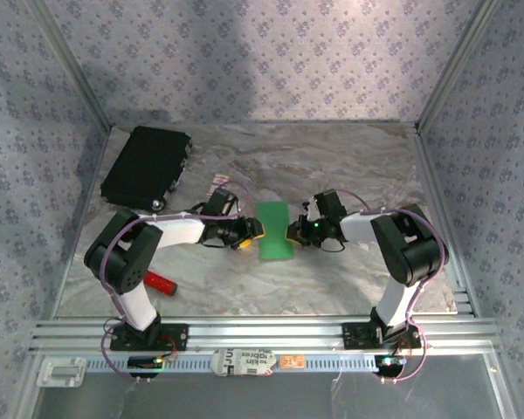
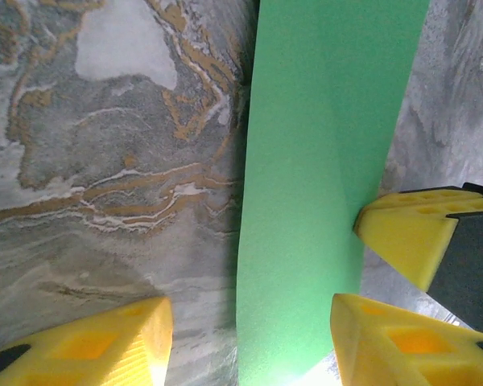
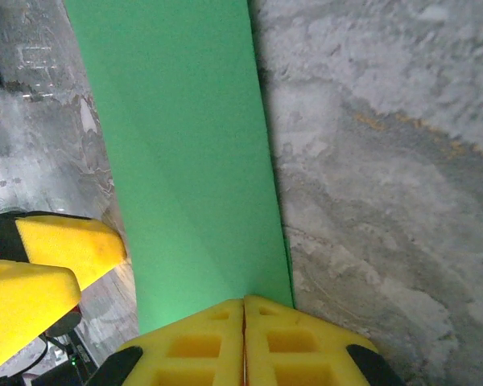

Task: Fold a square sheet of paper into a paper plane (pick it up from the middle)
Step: Third fold the triangle at the center of the table.

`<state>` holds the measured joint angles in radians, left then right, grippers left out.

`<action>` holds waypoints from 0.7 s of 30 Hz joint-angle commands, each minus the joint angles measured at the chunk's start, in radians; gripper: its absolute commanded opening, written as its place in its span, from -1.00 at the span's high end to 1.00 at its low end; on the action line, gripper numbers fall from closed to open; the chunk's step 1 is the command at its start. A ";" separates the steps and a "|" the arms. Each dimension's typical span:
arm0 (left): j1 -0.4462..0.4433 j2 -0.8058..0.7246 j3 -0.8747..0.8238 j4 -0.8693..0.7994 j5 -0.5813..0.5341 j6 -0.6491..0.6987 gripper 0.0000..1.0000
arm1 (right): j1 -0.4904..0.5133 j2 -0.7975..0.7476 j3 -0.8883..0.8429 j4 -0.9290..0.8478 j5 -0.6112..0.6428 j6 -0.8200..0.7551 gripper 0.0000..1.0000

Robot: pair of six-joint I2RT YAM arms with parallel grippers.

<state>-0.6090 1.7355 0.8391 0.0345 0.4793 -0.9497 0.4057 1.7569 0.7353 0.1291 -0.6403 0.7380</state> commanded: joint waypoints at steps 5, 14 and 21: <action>-0.013 0.047 0.036 0.045 0.036 -0.041 0.01 | -0.008 0.019 -0.032 -0.042 0.042 0.010 0.82; -0.015 0.081 0.037 0.072 0.059 -0.072 0.14 | -0.012 0.019 -0.037 -0.049 0.056 0.011 0.84; -0.015 0.093 0.038 0.109 0.071 -0.090 0.25 | -0.013 0.018 -0.037 -0.050 0.059 0.012 0.84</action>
<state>-0.6117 1.7966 0.8642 0.0978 0.5137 -1.0245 0.4034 1.7569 0.7307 0.1368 -0.6403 0.7452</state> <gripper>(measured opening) 0.381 0.081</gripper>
